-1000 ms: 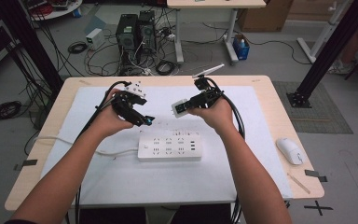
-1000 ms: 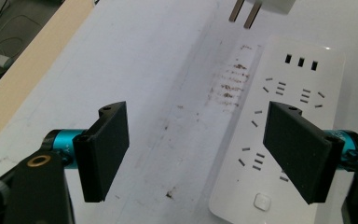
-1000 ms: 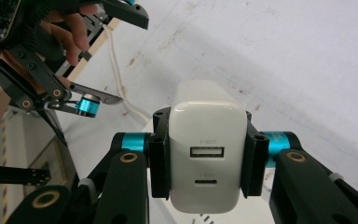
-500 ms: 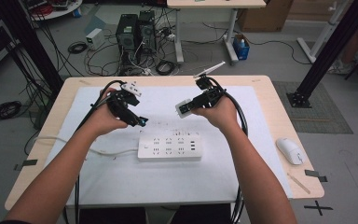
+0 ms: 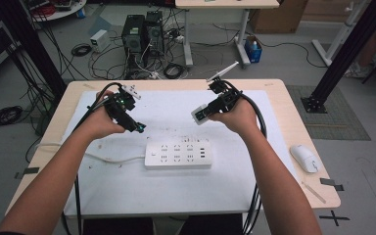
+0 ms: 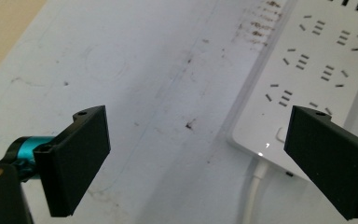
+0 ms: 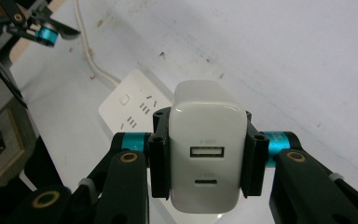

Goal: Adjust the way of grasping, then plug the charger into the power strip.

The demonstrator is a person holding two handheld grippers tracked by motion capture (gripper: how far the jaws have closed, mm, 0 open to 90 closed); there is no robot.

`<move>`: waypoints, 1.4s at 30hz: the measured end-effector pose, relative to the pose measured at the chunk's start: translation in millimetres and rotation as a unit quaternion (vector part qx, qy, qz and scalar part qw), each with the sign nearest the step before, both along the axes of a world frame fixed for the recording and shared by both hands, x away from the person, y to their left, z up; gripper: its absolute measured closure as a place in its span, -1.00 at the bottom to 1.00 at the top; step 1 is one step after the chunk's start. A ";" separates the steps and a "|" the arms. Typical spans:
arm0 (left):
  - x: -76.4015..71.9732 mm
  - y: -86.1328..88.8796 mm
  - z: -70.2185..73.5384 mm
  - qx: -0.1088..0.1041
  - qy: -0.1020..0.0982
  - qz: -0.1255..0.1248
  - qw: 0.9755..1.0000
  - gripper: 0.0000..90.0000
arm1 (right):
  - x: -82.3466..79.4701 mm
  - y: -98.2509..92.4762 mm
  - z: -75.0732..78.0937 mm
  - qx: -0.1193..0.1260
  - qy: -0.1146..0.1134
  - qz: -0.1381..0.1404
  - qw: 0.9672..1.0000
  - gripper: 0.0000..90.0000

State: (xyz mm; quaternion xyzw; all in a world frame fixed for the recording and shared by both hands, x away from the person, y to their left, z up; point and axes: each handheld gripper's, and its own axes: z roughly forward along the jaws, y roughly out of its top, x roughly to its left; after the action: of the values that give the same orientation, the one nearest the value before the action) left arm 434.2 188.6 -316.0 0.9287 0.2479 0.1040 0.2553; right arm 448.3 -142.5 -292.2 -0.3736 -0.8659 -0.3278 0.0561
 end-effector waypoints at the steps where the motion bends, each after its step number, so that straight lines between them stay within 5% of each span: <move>1: 0.0 1.4 -0.1 -0.001 0.003 0.003 1.000 -0.86 | -0.2 -0.6 0.8 -0.004 0.000 0.001 1.000 0.38; 10: 2.1 14.8 1.9 0.020 0.011 0.018 1.000 -0.87 | -3.9 -4.4 13.7 -0.044 -0.001 0.010 0.999 0.38; 21: 10.1 21.0 12.1 0.044 0.004 0.030 0.999 -0.86 | -7.4 -5.5 21.1 -0.054 0.001 0.013 0.998 0.38; 42: 8.2 4.8 22.6 0.093 0.034 -0.049 0.994 -0.86 | -11.5 -13.1 29.1 -0.061 -0.002 0.011 0.998 0.38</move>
State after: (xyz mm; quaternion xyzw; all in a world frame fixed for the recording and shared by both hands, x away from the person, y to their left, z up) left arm 442.5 193.3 -293.4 0.9625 0.2000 0.0824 0.1639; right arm 436.7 -155.6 -263.1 -0.3662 -0.8885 -0.2742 0.0354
